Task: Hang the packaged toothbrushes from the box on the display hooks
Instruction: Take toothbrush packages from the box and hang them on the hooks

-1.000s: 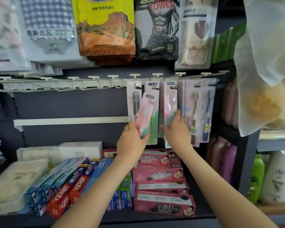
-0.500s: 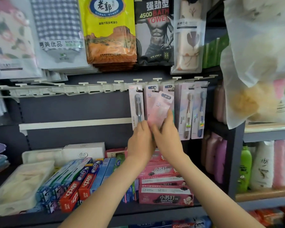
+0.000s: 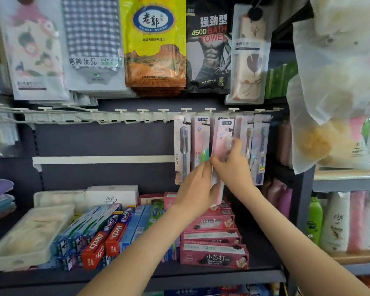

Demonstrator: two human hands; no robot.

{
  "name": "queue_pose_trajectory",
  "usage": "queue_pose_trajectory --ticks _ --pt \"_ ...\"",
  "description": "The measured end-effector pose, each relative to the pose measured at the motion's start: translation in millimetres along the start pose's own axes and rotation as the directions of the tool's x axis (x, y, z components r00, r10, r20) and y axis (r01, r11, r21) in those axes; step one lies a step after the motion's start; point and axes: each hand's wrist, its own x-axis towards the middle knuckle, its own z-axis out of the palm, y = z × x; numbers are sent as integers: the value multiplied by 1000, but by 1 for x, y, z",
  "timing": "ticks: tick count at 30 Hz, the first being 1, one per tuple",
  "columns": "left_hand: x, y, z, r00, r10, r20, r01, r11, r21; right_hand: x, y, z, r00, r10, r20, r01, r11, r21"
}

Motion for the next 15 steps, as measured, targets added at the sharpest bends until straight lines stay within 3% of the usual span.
queue_pose_trajectory --ticks 7,12,15 --pt "20 -52 -8 992 -129 -7 128 968 216 35 3 13 968 -72 239 168 896 -410" --pt "40 -81 -3 986 -168 20 152 928 341 58 3 30 978 -63 199 168 803 -572" --pt "52 -97 4 979 -191 71 146 899 413 64 4 45 983 -60 171 149 805 -574"
